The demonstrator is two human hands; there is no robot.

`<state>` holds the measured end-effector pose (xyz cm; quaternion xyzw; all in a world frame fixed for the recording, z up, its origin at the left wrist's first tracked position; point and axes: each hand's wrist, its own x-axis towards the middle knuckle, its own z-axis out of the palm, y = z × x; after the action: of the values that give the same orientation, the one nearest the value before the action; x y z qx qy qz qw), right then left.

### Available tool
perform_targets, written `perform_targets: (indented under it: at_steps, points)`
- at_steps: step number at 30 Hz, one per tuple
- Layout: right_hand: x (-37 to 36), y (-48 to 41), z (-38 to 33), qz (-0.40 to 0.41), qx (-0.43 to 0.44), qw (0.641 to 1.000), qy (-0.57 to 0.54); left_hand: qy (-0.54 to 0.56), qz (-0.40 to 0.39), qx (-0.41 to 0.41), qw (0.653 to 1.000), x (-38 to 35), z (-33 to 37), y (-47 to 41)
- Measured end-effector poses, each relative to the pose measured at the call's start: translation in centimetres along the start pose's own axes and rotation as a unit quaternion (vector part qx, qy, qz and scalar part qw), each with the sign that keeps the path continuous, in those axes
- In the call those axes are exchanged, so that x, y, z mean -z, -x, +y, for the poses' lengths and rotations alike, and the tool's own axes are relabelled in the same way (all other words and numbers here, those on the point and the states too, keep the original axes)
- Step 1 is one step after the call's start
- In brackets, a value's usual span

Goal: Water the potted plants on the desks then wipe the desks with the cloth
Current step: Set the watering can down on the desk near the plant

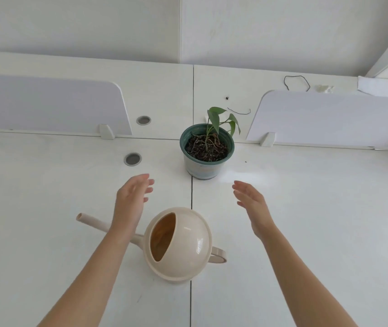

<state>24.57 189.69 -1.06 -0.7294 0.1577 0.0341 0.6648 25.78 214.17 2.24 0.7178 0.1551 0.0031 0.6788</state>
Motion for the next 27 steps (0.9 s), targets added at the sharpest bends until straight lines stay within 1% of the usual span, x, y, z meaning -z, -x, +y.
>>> perform_targets:
  at_steps: [3, 6, 8, 10, 13, 15, 18, 23, 25, 27]
  points:
    - [-0.6, -2.9, -0.9, 0.044, -0.009, 0.999, -0.002, 0.009, -0.038, 0.0, 0.999, -3.6, 0.7, -3.9]
    - [-1.0, -5.5, -1.7, 0.074, -0.023, 0.997, -0.013, 0.049, -0.079, 0.048, 0.995, -6.8, 1.0, -7.9]
    - [-1.3, -7.1, -2.0, 0.069, -0.029, 0.997, -0.022, 0.066, -0.09, 0.078, 0.991, -8.4, 0.6, -10.1]
    - [-1.8, -8.2, -2.2, 0.048, -0.018, 0.998, -0.033, 0.061, -0.096, 0.087, 0.99, -9.5, 0.0, -12.0]
    - [-2.7, -9.2, -1.8, 0.018, 0.024, 0.999, -0.034, 0.053, -0.148, 0.072, 0.985, -10.5, -0.6, -13.8]
    - [-3.1, -9.7, -1.2, 0.015, 0.028, 0.999, -0.034, 0.048, -0.174, 0.056, 0.982, -11.1, -0.9, -14.3]
    - [-3.3, -10.1, -1.1, 0.014, 0.03, 0.999, -0.025, 0.037, -0.176, 0.04, 0.983, -11.5, -1.7, -14.1]
    - [-2.7, -12.1, -1.9, 0.025, -0.013, 0.999, -0.02, 0.015, -0.181, 0.046, 0.982, -11.1, -3.0, -12.3]
    - [-2.6, -12.3, -2.0, 0.055, -0.022, 0.998, -0.029, 0.017, -0.167, 0.046, 0.985, -10.6, -3.2, -12.3]
    - [-3.0, -11.7, -1.9, 0.109, -0.025, 0.992, -0.056, 0.021, -0.145, 0.058, 0.988, -10.4, -2.7, -13.0]
